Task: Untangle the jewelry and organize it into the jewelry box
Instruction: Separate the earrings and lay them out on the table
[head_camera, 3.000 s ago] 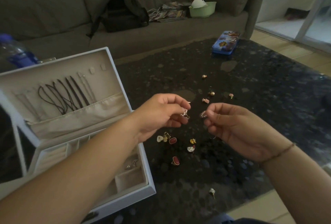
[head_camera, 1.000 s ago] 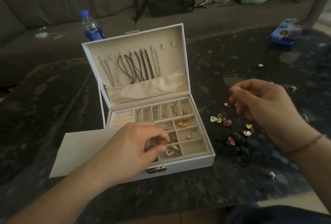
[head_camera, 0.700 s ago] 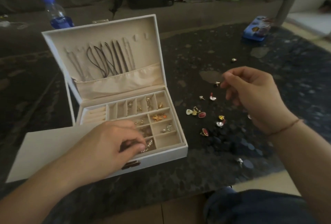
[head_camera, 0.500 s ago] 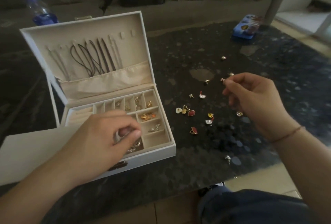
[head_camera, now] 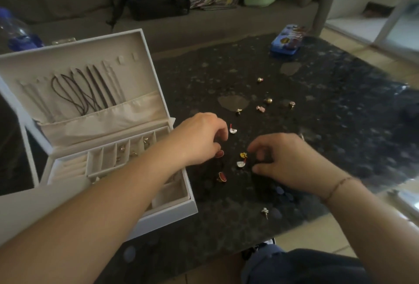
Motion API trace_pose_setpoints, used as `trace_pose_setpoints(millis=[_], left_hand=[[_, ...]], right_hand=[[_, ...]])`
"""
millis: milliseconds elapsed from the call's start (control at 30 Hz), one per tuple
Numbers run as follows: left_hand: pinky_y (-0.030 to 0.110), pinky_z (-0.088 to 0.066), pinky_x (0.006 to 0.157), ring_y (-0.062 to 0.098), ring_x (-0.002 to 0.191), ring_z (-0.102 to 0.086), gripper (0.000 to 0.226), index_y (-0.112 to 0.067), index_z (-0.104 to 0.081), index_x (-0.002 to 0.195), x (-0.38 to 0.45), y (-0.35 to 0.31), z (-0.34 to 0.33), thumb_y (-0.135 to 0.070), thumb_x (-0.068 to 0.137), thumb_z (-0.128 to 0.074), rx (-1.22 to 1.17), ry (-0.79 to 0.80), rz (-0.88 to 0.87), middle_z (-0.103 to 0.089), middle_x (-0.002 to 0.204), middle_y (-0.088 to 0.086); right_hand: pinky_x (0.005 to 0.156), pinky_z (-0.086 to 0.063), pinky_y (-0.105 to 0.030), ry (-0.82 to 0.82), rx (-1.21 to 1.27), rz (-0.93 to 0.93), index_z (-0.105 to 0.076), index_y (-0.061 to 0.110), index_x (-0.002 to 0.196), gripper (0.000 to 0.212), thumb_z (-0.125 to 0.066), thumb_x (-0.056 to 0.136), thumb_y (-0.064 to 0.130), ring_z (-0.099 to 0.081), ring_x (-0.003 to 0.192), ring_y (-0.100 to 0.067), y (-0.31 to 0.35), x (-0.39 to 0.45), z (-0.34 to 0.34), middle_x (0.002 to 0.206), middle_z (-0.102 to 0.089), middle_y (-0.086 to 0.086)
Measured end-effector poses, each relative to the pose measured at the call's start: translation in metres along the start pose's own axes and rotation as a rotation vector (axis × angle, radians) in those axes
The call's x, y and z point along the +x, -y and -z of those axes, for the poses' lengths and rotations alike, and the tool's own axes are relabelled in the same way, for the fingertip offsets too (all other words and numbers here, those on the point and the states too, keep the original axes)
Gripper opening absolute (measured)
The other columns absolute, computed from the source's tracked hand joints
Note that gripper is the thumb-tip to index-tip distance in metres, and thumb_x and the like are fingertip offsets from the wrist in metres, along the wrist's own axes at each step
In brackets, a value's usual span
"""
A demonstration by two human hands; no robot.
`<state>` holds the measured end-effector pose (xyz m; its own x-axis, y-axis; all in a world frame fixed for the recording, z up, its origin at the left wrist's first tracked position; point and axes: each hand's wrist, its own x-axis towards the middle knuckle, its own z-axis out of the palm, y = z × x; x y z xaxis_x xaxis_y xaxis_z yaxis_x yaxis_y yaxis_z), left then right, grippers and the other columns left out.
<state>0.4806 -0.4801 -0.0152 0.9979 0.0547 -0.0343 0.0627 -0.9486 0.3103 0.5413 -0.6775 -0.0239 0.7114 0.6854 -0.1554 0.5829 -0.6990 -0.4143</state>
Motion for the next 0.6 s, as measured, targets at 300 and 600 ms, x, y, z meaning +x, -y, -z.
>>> trace_pose_setpoints(millis=[300, 600], left_hand=[[0.029, -0.048, 0.076, 0.011, 0.084, -0.053, 0.022, -0.030, -0.055, 0.083, 0.031, -0.001, -0.009, -0.008, 0.085, -0.060, -0.090, -0.070, 0.059, -0.050, 0.093, -0.011], [0.017, -0.042, 0.063, 0.000, 0.077, -0.055, 0.022, -0.034, -0.063, 0.104, 0.052, -0.001, -0.016, -0.026, 0.087, -0.073, -0.097, 0.028, 0.081, -0.059, 0.098, -0.016]], right_hand=[[0.075, -0.042, -0.029, -0.134, -0.159, 0.014, -0.064, 0.028, 0.103, 0.014, -0.055, 0.093, 0.025, -0.057, 0.104, -0.021, 0.031, -0.003, -0.027, 0.106, -0.061, 0.004], [0.072, -0.046, -0.030, -0.017, -0.059, 0.111, -0.062, 0.029, 0.104, 0.012, -0.055, 0.094, 0.028, -0.055, 0.094, -0.019, 0.037, -0.015, -0.034, 0.102, -0.060, 0.005]])
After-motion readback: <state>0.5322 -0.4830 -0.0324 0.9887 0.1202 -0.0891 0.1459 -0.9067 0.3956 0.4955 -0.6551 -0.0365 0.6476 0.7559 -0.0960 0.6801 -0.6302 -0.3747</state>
